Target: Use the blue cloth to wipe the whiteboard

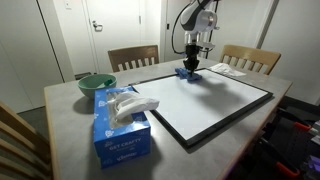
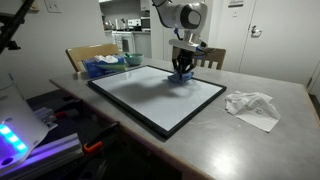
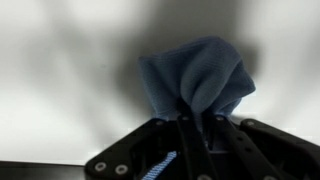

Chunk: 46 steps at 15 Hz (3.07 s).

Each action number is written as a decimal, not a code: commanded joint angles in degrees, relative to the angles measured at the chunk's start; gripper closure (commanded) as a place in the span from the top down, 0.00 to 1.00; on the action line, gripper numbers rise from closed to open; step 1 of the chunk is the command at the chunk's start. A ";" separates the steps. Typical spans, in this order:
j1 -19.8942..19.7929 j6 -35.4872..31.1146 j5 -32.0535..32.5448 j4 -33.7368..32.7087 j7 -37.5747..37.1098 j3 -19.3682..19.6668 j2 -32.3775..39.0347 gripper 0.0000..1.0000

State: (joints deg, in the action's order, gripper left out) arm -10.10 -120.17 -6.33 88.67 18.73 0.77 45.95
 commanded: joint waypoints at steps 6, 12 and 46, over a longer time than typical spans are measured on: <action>0.40 1.31 0.46 -0.37 -1.70 -1.24 0.13 0.12; 0.56 0.59 0.32 2.49 -2.66 -1.03 -0.53 0.03; 5.87 5.84 4.79 18.84 -10.57 -0.64 -9.73 0.12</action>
State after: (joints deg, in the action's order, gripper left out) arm -4.18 -114.44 -1.59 107.66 8.21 0.19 36.15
